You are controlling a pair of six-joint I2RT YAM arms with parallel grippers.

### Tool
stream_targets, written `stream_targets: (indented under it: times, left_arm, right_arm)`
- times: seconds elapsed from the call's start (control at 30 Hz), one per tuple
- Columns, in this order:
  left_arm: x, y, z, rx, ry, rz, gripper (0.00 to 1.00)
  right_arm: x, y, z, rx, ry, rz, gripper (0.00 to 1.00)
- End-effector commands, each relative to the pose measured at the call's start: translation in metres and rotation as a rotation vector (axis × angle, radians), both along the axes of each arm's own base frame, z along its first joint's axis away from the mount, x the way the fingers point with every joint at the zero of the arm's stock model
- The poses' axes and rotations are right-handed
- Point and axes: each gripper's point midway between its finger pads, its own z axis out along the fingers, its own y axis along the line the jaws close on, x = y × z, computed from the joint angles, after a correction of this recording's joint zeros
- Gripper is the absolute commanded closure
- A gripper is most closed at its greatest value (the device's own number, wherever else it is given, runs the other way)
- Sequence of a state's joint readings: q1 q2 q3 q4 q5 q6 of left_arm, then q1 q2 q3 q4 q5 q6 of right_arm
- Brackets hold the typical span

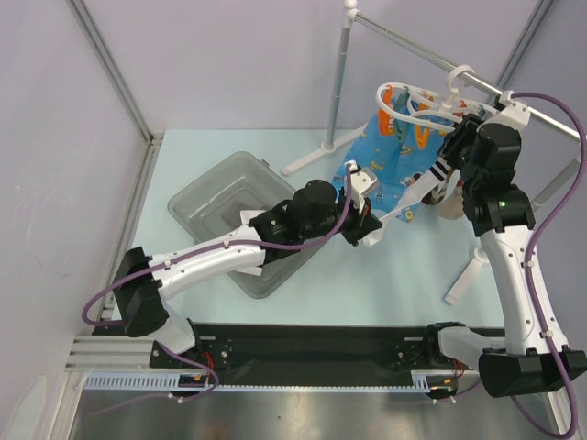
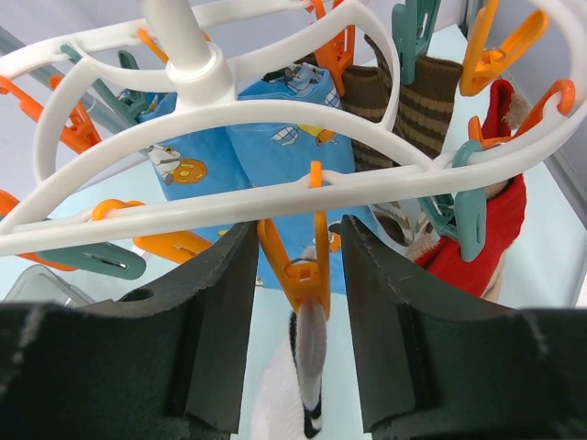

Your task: Remove the socks clipped to the hanger

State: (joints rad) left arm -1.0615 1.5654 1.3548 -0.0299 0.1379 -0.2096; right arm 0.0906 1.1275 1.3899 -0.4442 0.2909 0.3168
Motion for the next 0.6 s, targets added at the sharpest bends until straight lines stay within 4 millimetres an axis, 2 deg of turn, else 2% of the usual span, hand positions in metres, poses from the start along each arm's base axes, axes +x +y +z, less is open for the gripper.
stream_targets:
  times: [0.0,0.07,0.17,0.2,0.27,0.53,0.57]
  left_arm:
    - [-0.004,-0.0025,0.0347,-0.074,-0.039,-0.012,1.0]
    - [-0.0055,-0.0032,0.0348,-0.075,-0.038,-0.015,1.0]
    - [-0.0062,-0.0033,0.0362,-0.077,-0.041,-0.017,1.0]
    - [-0.0057,-0.003,0.0358,-0.075,-0.042,-0.014,1.0]
    - [-0.0055,-0.0022,0.0377,-0.077,-0.044,-0.011,1.0]
    - [-0.0023,0.0012,0.0346,-0.062,-0.047,0.012,1.0]
    - [-0.0007,0.0038,0.037,-0.064,-0.051,0.027,1.0]
  right_arm:
    - [0.0024,-0.0035,0.0163,-0.008,-0.035,-0.024,0.55]
    - [0.0026,-0.0045,0.0185,-0.007,-0.043,-0.03,0.6]
    - [0.0041,-0.0046,0.0188,-0.007,-0.044,-0.032,0.76]
    - [0.004,-0.0035,0.0189,-0.006,-0.046,-0.027,0.88]
    - [0.0035,-0.0022,0.0206,-0.001,-0.054,-0.018,0.98]
    - [-0.0014,0.0007,0.0229,0.007,-0.058,-0.001,1.0]
    - [-0.0028,0.0013,0.0241,0.012,-0.062,0.001,0.96]
